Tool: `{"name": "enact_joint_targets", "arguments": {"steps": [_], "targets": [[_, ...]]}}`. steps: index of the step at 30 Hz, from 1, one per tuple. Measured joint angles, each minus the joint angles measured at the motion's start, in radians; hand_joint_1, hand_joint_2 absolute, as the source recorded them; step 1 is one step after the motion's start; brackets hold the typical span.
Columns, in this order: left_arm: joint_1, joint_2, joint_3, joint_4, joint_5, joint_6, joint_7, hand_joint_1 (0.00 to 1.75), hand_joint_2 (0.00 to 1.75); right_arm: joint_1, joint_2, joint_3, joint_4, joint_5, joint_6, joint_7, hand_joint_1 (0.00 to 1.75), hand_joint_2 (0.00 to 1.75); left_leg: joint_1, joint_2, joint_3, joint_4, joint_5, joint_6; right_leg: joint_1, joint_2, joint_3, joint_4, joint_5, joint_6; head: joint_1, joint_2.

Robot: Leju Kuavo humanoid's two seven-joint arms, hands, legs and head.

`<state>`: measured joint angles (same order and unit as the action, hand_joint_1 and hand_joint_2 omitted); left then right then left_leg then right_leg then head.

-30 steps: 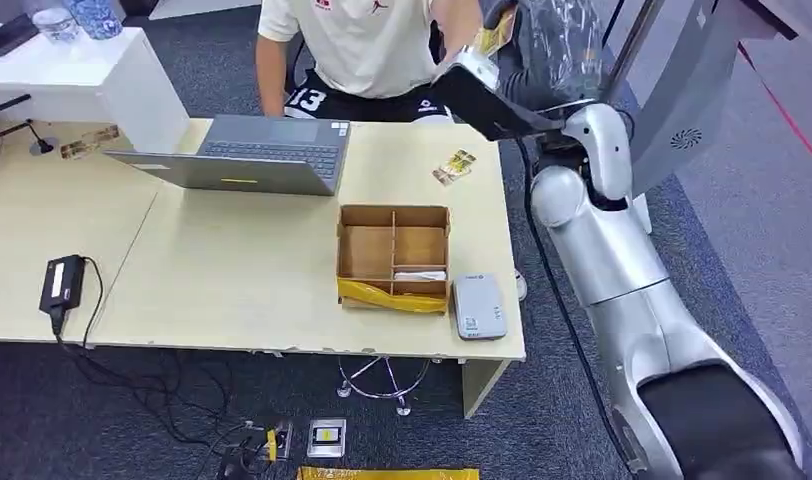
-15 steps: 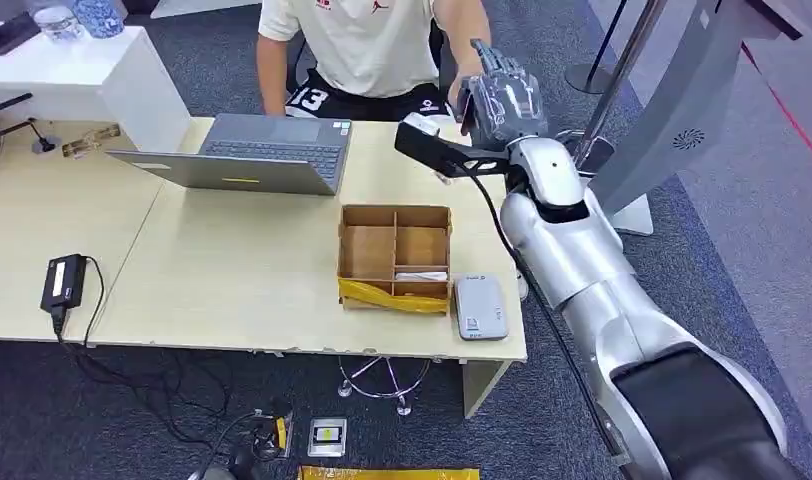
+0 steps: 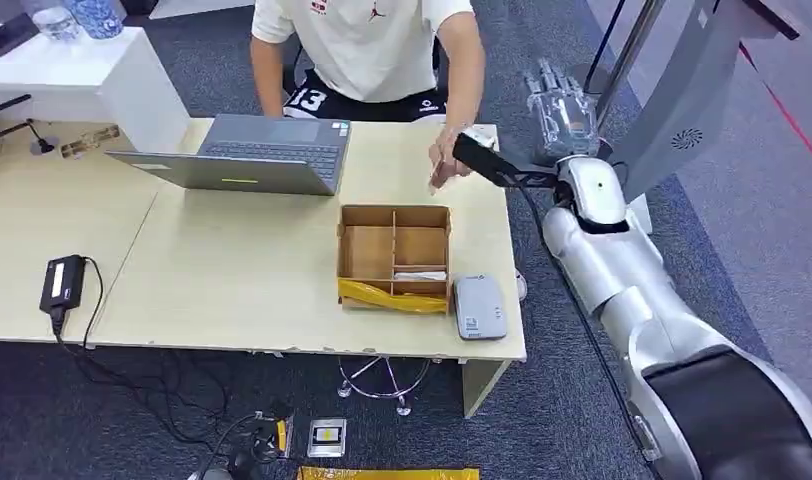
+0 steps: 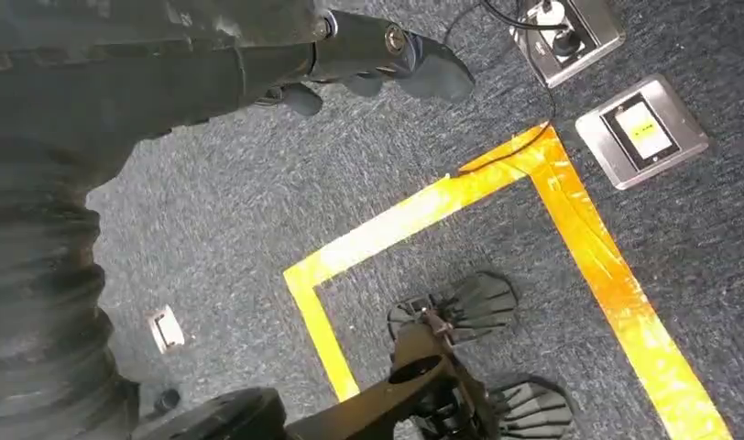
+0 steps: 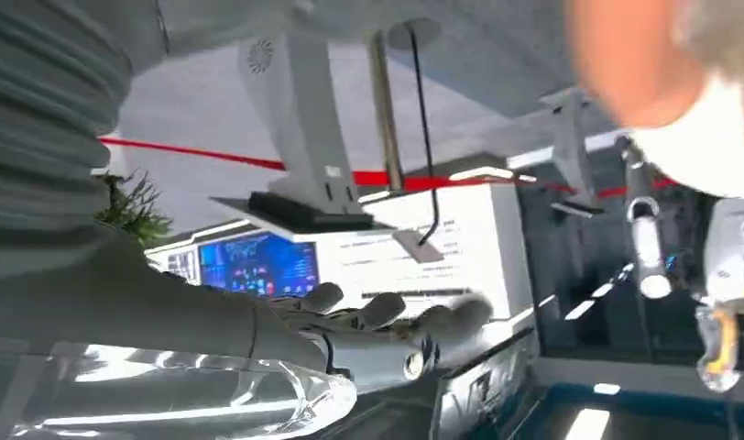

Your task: Pass the card to the sensor for recognition and then transmit it.

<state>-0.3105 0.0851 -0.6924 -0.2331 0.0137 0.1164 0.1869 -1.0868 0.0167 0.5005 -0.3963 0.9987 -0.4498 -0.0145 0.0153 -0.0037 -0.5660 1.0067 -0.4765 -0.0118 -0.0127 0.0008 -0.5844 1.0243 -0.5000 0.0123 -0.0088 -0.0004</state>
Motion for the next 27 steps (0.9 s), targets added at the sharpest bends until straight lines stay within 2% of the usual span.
{"name": "enact_joint_targets", "arguments": {"steps": [5,8,13,18,22,25,27], "targets": [[0.004,0.003,-0.008,0.000,0.007,0.003,-0.018,0.00,1.75,0.030,-0.081,-0.025,0.012,-0.038,-0.059,-0.028,0.00,1.75,0.000,0.001,0.001,0.000,-0.001,0.000,0.000,0.001,-0.001,0.000,0.000,0.000,-0.001,0.000],[0.007,0.003,-0.008,0.000,0.018,0.011,-0.028,0.00,1.75,0.091,-0.145,-0.048,0.012,-0.087,-0.074,-0.029,0.00,1.75,0.000,0.000,0.002,0.000,-0.001,0.001,0.001,0.000,0.000,-0.001,0.000,0.000,0.000,0.000],[0.035,0.006,-0.008,0.000,0.036,0.021,-0.029,0.00,1.75,0.262,-0.274,-0.121,0.013,-0.217,-0.066,0.025,0.00,1.75,0.000,-0.004,0.001,0.000,-0.002,0.002,0.000,-0.004,0.002,-0.003,-0.001,0.000,0.000,0.000],[0.049,0.008,-0.008,0.001,0.064,0.033,-0.007,0.00,1.75,0.446,-0.356,-0.217,0.033,-0.346,-0.022,0.107,0.00,1.75,0.000,-0.004,0.001,0.000,-0.005,0.003,0.001,-0.004,0.003,-0.004,-0.003,0.000,0.000,0.000],[0.069,0.008,-0.008,0.003,0.086,0.035,0.011,0.00,1.75,0.639,-0.367,-0.281,0.069,-0.417,0.064,0.195,0.00,1.75,0.002,-0.006,0.001,-0.001,-0.007,0.002,0.003,-0.007,0.005,-0.003,-0.006,-0.001,-0.001,0.000],[0.080,0.008,-0.008,0.003,0.092,0.039,0.013,0.00,1.75,0.778,-0.347,-0.326,0.092,-0.455,0.115,0.250,0.00,1.75,0.003,-0.011,-0.001,-0.002,-0.007,0.002,0.003,-0.012,0.005,-0.003,-0.008,-0.002,-0.001,0.000],[0.085,0.008,-0.008,0.003,0.093,0.039,0.013,0.00,1.75,0.827,-0.333,-0.349,0.104,-0.469,0.153,0.274,0.00,1.75,0.003,-0.005,0.001,-0.002,-0.008,0.000,0.003,-0.006,0.004,-0.003,-0.008,-0.002,-0.001,0.000]]}}
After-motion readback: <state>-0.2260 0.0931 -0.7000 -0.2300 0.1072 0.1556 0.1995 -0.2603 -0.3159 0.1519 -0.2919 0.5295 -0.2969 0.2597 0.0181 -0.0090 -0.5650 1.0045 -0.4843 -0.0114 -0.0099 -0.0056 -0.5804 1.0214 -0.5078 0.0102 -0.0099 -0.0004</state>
